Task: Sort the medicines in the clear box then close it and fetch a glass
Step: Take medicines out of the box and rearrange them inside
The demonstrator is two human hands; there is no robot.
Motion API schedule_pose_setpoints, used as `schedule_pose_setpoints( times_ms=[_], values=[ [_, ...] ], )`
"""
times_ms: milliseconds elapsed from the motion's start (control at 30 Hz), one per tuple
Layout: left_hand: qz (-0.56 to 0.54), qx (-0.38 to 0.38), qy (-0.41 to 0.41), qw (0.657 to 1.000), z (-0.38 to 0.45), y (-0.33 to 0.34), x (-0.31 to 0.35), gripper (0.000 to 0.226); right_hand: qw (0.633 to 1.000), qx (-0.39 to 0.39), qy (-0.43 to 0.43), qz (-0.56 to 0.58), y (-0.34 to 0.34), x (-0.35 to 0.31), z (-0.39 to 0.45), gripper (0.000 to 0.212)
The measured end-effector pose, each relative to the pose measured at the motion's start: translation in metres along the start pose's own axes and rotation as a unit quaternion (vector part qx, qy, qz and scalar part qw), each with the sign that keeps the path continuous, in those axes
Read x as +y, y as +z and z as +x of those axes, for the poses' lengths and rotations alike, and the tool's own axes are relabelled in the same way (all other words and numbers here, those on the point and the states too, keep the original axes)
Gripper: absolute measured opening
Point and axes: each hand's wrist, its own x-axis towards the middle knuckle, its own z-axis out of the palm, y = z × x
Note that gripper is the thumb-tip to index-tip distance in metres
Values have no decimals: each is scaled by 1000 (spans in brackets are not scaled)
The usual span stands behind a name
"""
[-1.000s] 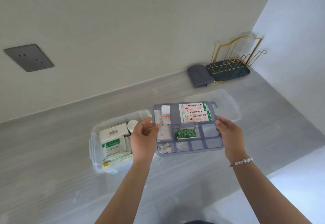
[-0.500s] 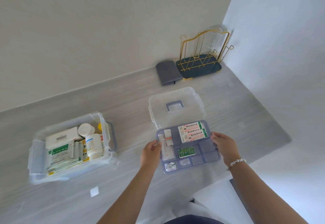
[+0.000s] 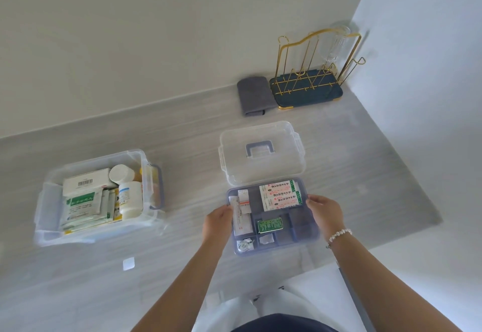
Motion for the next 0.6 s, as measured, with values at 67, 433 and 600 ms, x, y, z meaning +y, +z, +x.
schedule_pose_setpoints(
  times_ms=[67,433,600],
  values=[
    [5,-4,-2,1000,-1,-1,-2,21,1000,-4,4,6,0,2,-1,28],
    [38,16,64,997,-4,-12,4,39,999,12,-41,-3,4,-12,-17,38],
    [46,46,134,989,-11,-29,12,37,993,45,-106,-13,15,-36,-41,31]
  ],
)
